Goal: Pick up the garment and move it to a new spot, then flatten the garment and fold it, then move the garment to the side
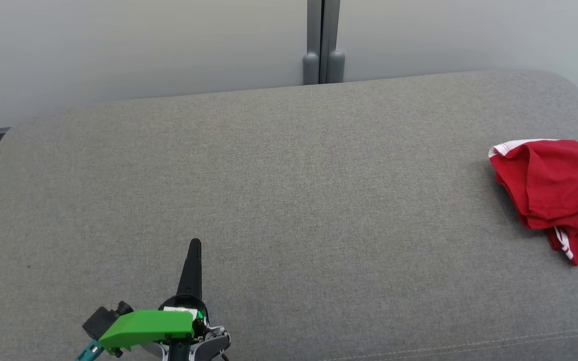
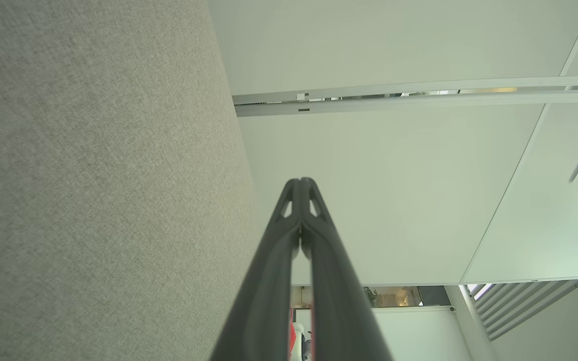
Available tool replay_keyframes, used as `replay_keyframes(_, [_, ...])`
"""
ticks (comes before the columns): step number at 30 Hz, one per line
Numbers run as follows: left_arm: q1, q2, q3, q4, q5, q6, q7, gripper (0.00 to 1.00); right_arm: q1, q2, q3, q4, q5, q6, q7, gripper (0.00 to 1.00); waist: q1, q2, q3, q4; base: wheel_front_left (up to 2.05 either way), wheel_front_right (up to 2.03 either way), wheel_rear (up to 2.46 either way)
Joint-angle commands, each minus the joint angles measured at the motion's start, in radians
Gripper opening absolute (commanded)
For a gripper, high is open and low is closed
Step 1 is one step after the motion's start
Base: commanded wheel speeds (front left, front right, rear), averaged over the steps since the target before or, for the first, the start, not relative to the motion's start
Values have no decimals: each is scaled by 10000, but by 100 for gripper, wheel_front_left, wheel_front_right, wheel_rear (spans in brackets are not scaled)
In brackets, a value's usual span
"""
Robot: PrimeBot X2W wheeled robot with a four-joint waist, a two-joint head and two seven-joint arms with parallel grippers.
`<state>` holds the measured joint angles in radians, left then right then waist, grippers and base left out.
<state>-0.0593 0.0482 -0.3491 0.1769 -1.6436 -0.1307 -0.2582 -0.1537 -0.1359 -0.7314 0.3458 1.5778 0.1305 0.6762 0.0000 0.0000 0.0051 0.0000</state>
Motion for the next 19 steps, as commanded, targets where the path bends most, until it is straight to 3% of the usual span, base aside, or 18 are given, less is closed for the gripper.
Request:
replay_keyframes(1, [-139,13,15,-18,-65,-35,-67,0,-109,14,-30,11,-71,4,33,0,0,0,0,0,0,0,0])
replay_keyframes(19, [-137,13,16,-19,-65,-35,-67,0,-118,25,-50,10,-76,4,53,0,0,0,0,0,0,0,0])
